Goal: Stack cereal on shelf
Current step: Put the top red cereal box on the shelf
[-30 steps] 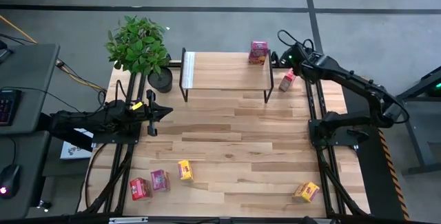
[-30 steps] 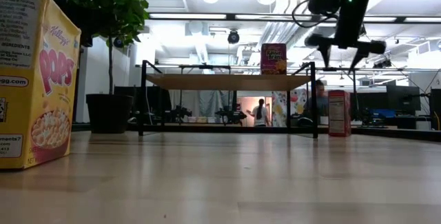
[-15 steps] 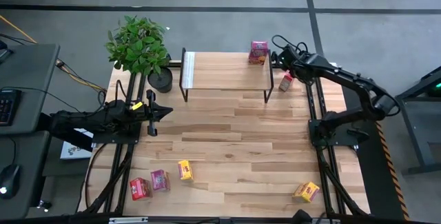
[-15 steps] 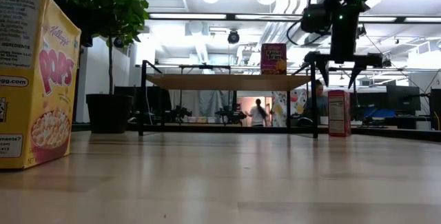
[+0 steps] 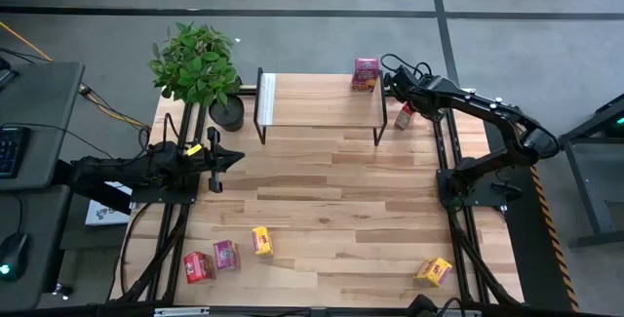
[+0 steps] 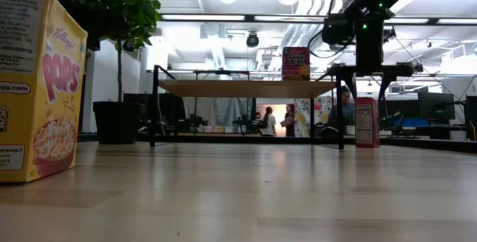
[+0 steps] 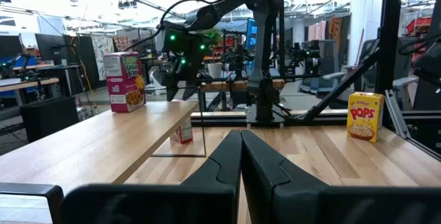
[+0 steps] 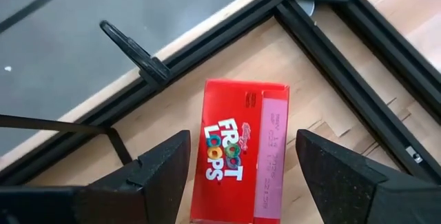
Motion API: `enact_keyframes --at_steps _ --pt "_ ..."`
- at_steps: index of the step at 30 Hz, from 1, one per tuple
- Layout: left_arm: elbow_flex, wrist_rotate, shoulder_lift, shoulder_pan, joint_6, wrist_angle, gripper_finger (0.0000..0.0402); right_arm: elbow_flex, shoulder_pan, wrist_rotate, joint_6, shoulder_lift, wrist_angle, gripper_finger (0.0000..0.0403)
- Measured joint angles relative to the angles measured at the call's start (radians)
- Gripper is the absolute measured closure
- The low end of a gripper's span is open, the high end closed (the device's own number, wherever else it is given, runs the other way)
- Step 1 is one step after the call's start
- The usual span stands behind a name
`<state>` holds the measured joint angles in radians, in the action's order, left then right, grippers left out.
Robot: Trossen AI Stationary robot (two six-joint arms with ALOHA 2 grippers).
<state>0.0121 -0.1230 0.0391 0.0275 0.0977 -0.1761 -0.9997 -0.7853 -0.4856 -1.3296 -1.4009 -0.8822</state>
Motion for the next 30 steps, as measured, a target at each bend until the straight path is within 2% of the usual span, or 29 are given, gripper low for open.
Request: enact_keyframes --at_steps 14,18,25,30 --pt "0.0 0.0 0.0 0.0 0.0 0.0 0.0402 0.0 -0.007 0.024 -0.024 -0.054 -0.001 0.0152" --pt "0.0 0.0 0.0 0.0 0.0 0.0 0.0401 0.0 -0.007 0.025 -0.017 -0.054 -0.007 0.0183" --pt "0.0 0.0 0.0 0.0 0.0 0.0 0.0402 0.0 -0.007 0.027 -0.003 -0.043 -0.027 0.0274" --pt "0.0 0.0 0.0 0.0 0.0 0.0 0.0401 0.0 -0.006 -0.003 0.083 0.036 -0.031 0.0293"
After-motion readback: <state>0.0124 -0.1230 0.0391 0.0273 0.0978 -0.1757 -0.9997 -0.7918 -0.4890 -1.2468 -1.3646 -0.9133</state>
